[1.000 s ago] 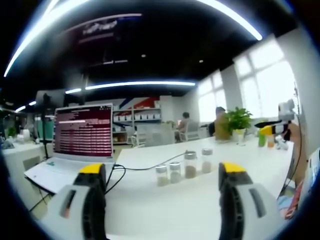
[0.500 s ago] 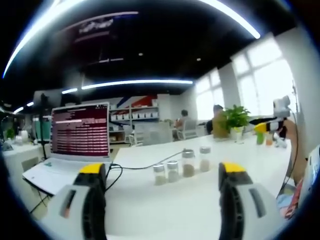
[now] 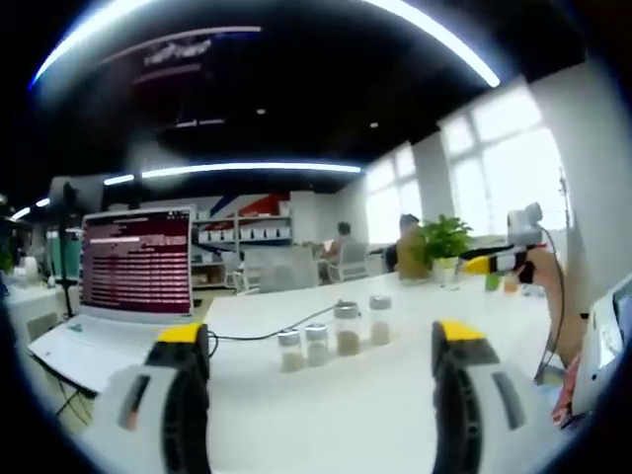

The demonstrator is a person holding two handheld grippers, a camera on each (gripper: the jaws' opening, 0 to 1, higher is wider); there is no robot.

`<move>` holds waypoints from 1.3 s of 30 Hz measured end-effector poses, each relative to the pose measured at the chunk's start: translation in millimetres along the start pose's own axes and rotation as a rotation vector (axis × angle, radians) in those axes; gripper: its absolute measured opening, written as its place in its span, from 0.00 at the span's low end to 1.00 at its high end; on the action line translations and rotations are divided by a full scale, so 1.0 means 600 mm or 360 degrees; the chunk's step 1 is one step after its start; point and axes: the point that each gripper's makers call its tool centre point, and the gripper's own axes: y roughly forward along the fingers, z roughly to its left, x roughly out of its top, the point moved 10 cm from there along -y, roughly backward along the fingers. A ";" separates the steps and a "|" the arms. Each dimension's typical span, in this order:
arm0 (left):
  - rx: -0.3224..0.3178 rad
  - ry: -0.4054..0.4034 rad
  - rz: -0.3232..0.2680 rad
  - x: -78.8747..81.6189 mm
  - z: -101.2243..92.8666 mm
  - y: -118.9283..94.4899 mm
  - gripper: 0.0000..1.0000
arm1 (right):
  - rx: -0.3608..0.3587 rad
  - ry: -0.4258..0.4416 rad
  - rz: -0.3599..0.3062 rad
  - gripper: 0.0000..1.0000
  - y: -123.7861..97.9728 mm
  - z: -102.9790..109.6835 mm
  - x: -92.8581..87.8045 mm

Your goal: Rotate the seasoning bottle until the label or dispensing opening points toward the visible target arrow and the bottle remains upright within the marked orientation range

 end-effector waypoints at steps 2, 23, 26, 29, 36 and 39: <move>-0.0006 0.0004 0.0005 -0.001 -0.002 0.002 0.99 | 0.0013 -0.0024 -0.0003 0.92 0.010 0.001 0.002; 0.0099 -0.0012 -0.0004 -0.002 0.019 -0.009 0.99 | 0.0125 -0.0028 0.0025 0.89 0.088 0.023 -0.007; 0.0104 -0.0021 -0.0008 -0.002 0.022 -0.011 0.99 | 0.0125 -0.0023 0.0036 0.89 0.097 0.029 -0.010; 0.0110 -0.0028 -0.0007 -0.003 0.024 -0.012 0.99 | 0.0142 -0.0026 0.0026 0.89 0.108 0.037 -0.011; 0.0136 -0.0007 -0.0007 -0.001 0.027 -0.014 0.99 | 0.0203 -0.0021 -0.0013 0.88 0.136 0.049 -0.012; 0.0131 -0.0016 -0.0013 0.000 0.027 -0.014 0.99 | 0.0199 -0.0018 -0.0024 0.88 0.146 0.050 -0.015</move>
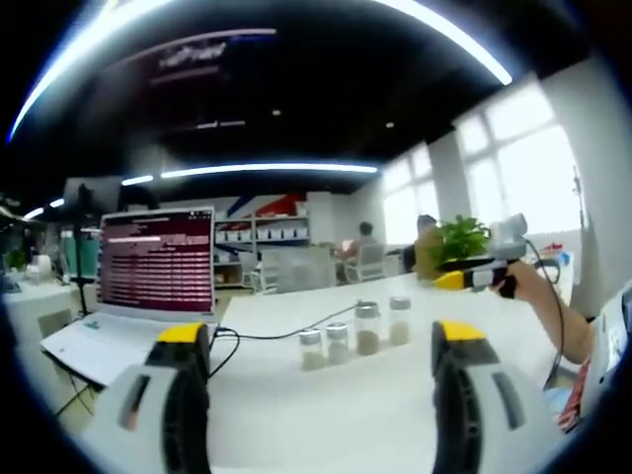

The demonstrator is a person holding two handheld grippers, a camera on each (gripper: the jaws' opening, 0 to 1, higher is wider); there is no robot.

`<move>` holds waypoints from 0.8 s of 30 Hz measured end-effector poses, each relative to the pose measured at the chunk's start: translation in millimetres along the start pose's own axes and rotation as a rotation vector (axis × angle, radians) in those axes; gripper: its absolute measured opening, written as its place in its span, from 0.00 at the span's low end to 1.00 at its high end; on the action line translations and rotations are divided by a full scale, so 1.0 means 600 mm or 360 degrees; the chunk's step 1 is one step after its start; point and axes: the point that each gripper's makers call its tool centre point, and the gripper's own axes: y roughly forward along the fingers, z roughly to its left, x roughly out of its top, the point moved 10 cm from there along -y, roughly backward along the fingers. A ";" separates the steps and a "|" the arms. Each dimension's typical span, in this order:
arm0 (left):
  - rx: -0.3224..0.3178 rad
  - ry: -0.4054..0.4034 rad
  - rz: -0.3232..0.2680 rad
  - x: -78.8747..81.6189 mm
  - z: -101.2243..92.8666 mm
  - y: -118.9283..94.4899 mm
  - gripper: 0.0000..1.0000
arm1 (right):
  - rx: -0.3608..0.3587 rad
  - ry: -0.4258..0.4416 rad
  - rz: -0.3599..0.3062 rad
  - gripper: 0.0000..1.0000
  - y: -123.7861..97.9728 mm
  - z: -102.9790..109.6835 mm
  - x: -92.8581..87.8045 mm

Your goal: Rotate the seasoning bottle until the label or dispensing opening points toward the visible target arrow and the bottle remains upright within the marked orientation range

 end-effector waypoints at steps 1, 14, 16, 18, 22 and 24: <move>-0.0003 -0.0002 0.0001 0.000 0.000 0.000 0.99 | -0.0004 -0.0001 0.0004 0.88 0.003 0.000 -0.002; -0.0021 -0.0019 -0.0030 0.003 -0.003 -0.004 0.99 | -0.0041 0.0024 0.0028 0.86 0.040 -0.014 -0.021; -0.0024 -0.0024 -0.0026 0.002 -0.003 -0.003 0.99 | -0.0035 0.0033 0.0025 0.85 0.044 -0.014 -0.021; -0.0027 -0.0026 -0.0022 0.002 -0.002 -0.001 0.99 | -0.0031 0.0013 0.0031 0.84 0.049 -0.012 -0.023; -0.0033 -0.0029 -0.0008 -0.001 -0.003 0.002 0.98 | -0.0031 0.0013 0.0037 0.84 0.060 -0.012 -0.026; -0.0036 -0.0030 -0.0006 -0.001 -0.003 0.003 0.98 | -0.0041 0.0028 0.0039 0.82 0.065 -0.013 -0.029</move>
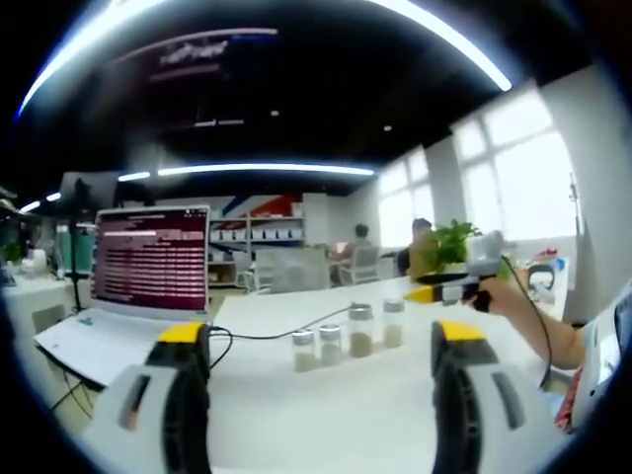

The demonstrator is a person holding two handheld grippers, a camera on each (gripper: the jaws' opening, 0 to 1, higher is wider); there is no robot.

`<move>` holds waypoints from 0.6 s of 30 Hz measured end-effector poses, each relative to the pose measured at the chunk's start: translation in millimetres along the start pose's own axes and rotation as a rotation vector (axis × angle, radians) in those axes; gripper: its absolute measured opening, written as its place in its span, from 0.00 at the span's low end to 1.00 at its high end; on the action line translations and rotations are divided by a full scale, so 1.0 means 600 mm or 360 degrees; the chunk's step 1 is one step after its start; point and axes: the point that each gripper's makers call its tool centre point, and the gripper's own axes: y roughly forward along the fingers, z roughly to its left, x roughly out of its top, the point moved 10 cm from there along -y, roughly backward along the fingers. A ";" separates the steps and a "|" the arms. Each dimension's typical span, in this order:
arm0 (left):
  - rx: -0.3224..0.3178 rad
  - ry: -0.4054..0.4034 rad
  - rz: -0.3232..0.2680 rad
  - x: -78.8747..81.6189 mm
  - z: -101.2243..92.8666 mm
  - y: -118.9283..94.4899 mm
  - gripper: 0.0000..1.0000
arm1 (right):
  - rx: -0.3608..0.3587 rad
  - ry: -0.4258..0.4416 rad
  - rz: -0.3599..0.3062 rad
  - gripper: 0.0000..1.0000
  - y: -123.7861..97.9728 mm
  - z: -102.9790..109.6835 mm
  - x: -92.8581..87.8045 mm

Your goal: Rotate the seasoning bottle until the label or dispensing opening points toward the visible target arrow and the bottle remains upright within the marked orientation range

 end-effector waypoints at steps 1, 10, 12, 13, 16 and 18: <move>-0.0001 0.0003 0.0000 0.000 0.000 0.000 0.98 | 0.0001 0.0005 0.0003 0.81 0.002 0.000 -0.001; -0.0003 0.0003 0.0010 -0.002 -0.001 0.005 0.98 | -0.0012 0.0008 0.0013 0.78 0.025 -0.003 -0.011; -0.0005 0.0002 0.0012 -0.003 0.000 0.006 0.98 | -0.0021 0.0002 0.0015 0.78 0.031 -0.003 -0.013; -0.0006 0.0001 0.0014 -0.003 0.000 0.006 0.98 | -0.0026 0.0000 0.0015 0.78 0.034 -0.003 -0.013; -0.0006 0.0000 0.0014 -0.003 0.000 0.006 0.98 | -0.0022 0.0005 0.0014 0.77 0.040 -0.002 -0.013; -0.0006 -0.0001 0.0016 -0.003 0.001 0.006 0.98 | -0.0022 0.0008 0.0000 0.76 0.045 0.001 -0.013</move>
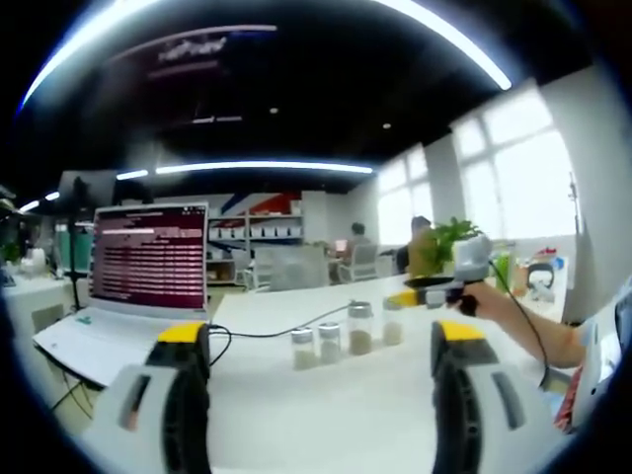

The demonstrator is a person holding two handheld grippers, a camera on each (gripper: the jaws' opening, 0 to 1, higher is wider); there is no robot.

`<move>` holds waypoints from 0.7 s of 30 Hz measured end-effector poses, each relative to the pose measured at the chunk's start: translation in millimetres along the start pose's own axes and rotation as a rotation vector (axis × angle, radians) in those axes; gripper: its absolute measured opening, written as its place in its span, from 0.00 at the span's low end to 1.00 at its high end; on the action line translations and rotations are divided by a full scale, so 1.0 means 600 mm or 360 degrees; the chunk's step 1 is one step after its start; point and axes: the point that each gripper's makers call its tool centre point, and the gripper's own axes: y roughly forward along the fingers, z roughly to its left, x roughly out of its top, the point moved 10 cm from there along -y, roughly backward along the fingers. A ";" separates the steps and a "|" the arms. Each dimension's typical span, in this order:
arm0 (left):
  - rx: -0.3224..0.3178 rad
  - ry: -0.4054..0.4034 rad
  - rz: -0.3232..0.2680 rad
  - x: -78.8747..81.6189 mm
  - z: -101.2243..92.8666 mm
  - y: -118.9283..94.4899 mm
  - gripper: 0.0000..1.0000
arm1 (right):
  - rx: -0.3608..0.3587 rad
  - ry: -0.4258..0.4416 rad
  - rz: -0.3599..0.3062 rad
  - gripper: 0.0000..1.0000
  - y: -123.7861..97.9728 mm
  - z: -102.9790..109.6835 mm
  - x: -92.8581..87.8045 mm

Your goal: Rotate the seasoning bottle until the label or dispensing opening points toward the visible target arrow and the bottle remains upright within the marked orientation range

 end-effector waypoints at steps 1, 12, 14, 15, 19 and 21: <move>0.0000 0.0001 0.0001 0.000 0.000 0.000 0.98 | 0.0000 -0.0016 0.0007 0.76 0.002 0.002 -0.001; 0.0001 -0.0005 0.0003 0.000 0.003 -0.001 0.98 | -0.0043 -0.0017 0.0016 0.74 0.033 -0.003 -0.011; 0.0003 -0.0006 0.0003 0.000 0.003 -0.001 0.98 | -0.0051 -0.0026 0.0002 0.73 0.036 -0.005 -0.008; 0.0005 -0.0008 0.0004 -0.001 0.003 -0.001 0.98 | -0.0058 -0.0034 -0.0018 0.73 0.040 -0.009 -0.004; 0.0015 -0.0012 0.0012 -0.003 0.005 -0.002 0.99 | -0.0088 -0.0042 -0.0025 0.72 0.051 -0.014 0.000; 0.0028 -0.0044 0.0000 -0.002 0.009 -0.002 0.99 | -0.0085 -0.0031 -0.0019 0.72 0.057 -0.013 -0.002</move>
